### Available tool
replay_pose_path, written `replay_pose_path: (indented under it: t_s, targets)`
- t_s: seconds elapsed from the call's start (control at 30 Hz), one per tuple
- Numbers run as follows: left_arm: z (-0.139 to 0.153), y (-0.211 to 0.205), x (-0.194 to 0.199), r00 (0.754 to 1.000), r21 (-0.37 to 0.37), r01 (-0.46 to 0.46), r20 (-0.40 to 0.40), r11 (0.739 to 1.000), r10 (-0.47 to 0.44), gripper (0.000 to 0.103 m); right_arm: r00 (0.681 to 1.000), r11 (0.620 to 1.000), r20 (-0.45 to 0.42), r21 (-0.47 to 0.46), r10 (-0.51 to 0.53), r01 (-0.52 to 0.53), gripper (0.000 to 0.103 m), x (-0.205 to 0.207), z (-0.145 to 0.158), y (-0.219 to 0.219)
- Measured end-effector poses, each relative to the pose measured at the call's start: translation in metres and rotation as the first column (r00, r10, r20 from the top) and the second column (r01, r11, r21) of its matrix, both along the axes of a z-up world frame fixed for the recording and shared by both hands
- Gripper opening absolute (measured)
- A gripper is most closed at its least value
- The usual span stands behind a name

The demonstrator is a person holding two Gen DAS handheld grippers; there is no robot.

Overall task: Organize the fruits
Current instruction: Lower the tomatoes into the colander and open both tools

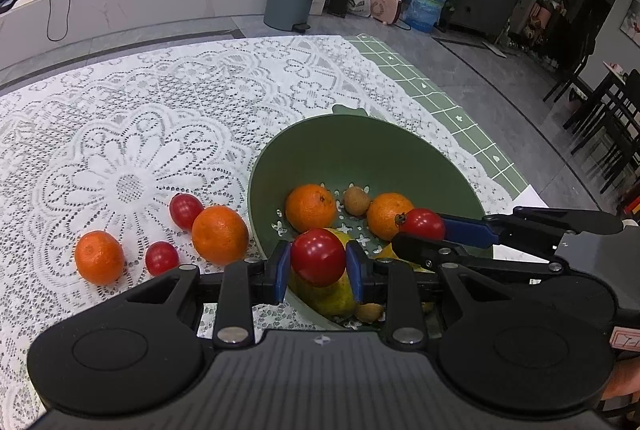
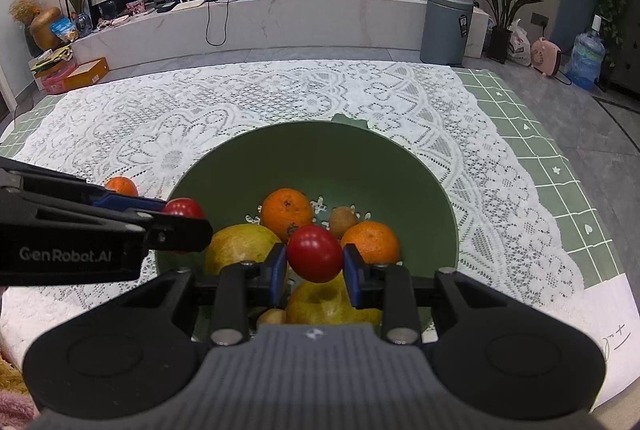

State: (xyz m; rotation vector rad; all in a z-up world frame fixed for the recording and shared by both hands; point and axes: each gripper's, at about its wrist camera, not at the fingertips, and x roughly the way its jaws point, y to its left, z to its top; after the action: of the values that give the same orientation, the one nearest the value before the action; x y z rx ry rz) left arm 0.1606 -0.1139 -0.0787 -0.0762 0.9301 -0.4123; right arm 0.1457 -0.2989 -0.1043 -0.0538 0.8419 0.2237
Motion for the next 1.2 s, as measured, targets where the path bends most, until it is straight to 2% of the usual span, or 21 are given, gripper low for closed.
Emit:
replay_pose_path:
  t_s: [0.77, 0.87, 1.03, 1.2]
  targets:
    - [-0.011, -0.002, 0.018, 1.000, -0.006, 0.009, -0.027, 1.000, -0.010, 0.034, 0.999, 0.999, -0.026, -0.047, -0.026, 0.025, 0.028, 0.015, -0.012, 0.004]
    - [-0.010, -0.002, 0.017, 1.000, -0.005, 0.006, -0.023, 1.000, -0.006, 0.038, 0.999, 0.999, -0.022, -0.046, -0.029, 0.028, 0.029, 0.015, -0.011, 0.003]
    - [-0.004, 0.001, 0.014, 1.000, -0.011, -0.018, 0.006, 1.000, 0.018, 0.047, 0.999, 0.998, -0.006, -0.044, -0.035, 0.035, 0.036, 0.012, -0.009, 0.003]
    - [0.006, 0.006, 0.011, 0.998, -0.017, -0.045, 0.043, 0.999, 0.046, 0.051, 0.999, 0.998, 0.017, -0.039, -0.046, 0.047, 0.044, 0.009, -0.007, 0.001]
